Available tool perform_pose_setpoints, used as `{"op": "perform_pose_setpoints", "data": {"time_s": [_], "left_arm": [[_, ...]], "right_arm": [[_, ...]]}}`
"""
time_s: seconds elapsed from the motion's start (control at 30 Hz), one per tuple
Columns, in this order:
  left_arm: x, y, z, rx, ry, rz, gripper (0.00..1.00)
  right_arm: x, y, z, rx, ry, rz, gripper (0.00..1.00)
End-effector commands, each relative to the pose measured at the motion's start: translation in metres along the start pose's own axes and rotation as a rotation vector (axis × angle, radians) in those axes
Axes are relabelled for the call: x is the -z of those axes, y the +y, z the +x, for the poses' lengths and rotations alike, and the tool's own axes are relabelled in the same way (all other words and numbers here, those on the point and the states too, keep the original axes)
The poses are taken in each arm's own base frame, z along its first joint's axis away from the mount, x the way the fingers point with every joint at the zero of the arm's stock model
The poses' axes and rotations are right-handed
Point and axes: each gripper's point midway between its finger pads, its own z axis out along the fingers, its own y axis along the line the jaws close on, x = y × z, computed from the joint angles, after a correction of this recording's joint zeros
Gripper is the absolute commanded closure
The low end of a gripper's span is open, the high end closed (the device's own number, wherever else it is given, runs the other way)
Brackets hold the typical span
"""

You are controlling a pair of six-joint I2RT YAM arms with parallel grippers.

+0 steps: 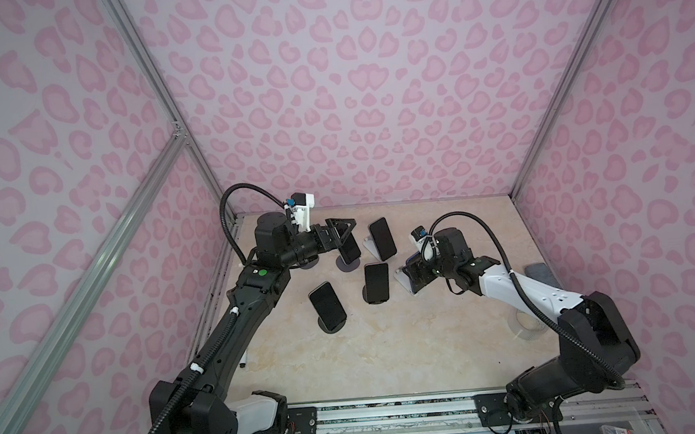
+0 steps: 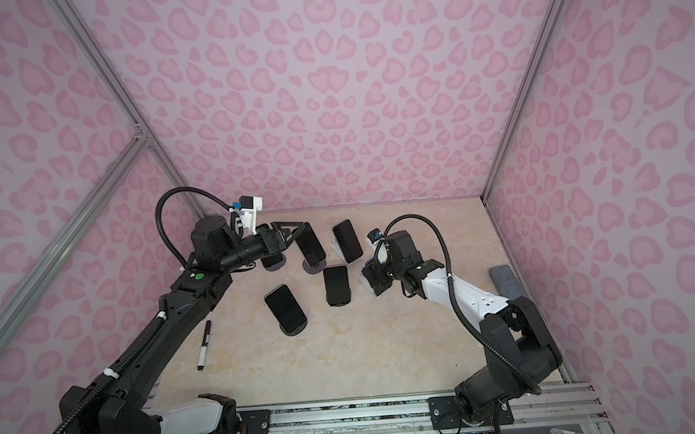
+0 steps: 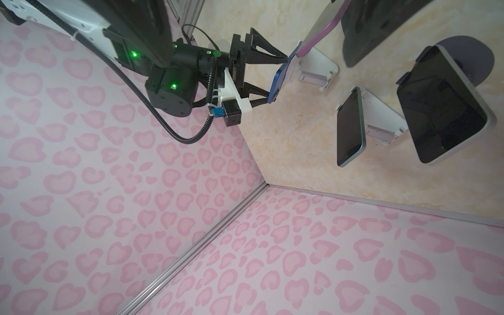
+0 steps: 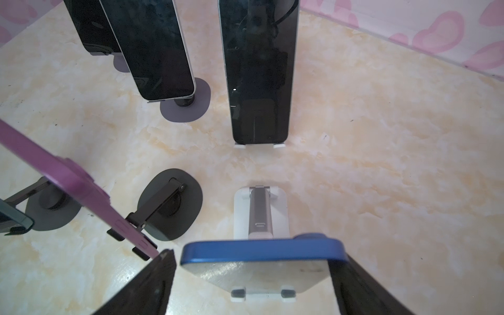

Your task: Remove the phone from the phone stand

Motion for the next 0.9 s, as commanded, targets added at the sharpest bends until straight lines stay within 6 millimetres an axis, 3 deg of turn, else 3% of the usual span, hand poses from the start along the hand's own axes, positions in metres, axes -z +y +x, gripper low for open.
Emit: {"op": "perform_pose_setpoints", "data": {"time_s": [0.0,0.43,0.87], "left_arm": [[0.000,-0.009,-0.007,-0.027,-0.020,0.035,0.00],[-0.001,-0.007,-0.007,-0.023,-0.022,0.027,0.00],[0.004,-0.011,-0.009,-0.042,-0.031,0.029,0.00]], "right_arm": [[-0.003,-0.005,-0.004,0.006,-0.015,0.027,0.10],[-0.008,-0.007,0.007,-0.014,0.011,0.036,0.25],[0.013,-0.002,-0.009,-0.016,-0.081,0.065,0.34]]}}
